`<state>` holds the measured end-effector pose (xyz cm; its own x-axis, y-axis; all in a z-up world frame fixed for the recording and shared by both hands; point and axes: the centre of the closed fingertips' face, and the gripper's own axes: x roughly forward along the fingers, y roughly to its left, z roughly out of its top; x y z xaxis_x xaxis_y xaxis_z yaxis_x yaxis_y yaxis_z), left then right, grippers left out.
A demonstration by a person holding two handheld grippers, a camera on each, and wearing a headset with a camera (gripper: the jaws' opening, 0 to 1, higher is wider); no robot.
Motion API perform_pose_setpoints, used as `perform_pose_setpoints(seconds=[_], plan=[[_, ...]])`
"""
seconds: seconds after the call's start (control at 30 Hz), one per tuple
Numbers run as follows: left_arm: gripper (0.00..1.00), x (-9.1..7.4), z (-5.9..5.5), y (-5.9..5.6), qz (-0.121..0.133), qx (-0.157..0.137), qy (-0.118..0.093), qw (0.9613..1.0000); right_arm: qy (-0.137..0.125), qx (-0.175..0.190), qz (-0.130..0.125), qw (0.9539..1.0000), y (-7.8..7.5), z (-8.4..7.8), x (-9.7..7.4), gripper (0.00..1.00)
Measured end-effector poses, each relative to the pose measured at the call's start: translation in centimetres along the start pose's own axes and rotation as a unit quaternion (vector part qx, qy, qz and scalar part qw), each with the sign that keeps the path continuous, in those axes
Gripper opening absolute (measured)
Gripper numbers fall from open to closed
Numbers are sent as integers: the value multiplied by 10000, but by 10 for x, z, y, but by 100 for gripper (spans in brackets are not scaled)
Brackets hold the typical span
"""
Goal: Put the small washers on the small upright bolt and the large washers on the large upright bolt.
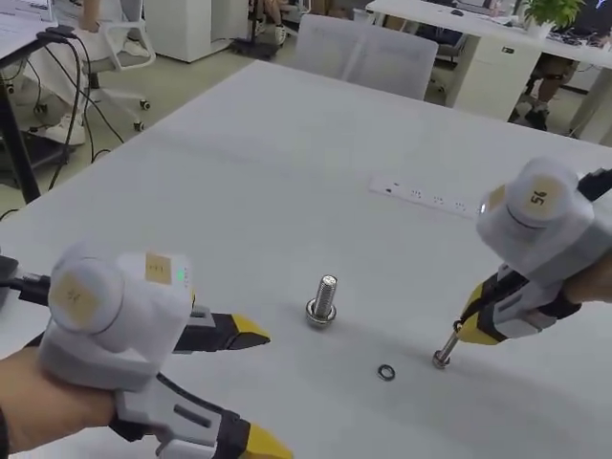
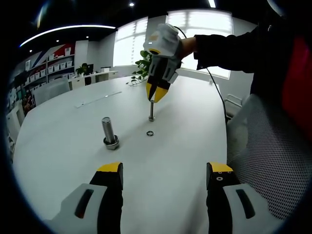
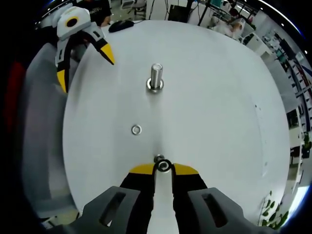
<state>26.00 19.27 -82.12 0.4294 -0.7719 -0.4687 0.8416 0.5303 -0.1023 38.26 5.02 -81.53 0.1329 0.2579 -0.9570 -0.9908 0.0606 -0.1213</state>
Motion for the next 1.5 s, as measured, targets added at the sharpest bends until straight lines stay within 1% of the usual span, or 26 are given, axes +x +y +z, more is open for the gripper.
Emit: perform_pose_setpoints(seconds=[0.17, 0.43, 0.53, 0.67, 0.83, 1.07, 1.5], plan=[[69, 0, 0, 1, 5, -7, 3, 10000, 4, 5, 32, 10000, 0, 0, 3, 14], [69, 0, 0, 1, 19, -20, 15, 10000, 8, 76, 135, 9999, 3, -3, 15, 14], [69, 0, 0, 2, 19, -25, 21, 10000, 37, 51, 128, 9999, 3, -5, 19, 14], [69, 0, -1, 2, 22, -28, 33, 10000, 28, 117, 167, 9998, 3, -7, 25, 14], [69, 0, -1, 2, 25, -37, 41, 10000, 45, 137, 194, 9997, 5, -11, 36, 14], [69, 1, -2, 2, 19, -47, 58, 10000, 57, 153, 219, 9996, 7, -13, 41, 14], [69, 2, -3, 1, 7, -58, 66, 10000, 42, 171, 209, 9996, 5, -14, 47, 14]])
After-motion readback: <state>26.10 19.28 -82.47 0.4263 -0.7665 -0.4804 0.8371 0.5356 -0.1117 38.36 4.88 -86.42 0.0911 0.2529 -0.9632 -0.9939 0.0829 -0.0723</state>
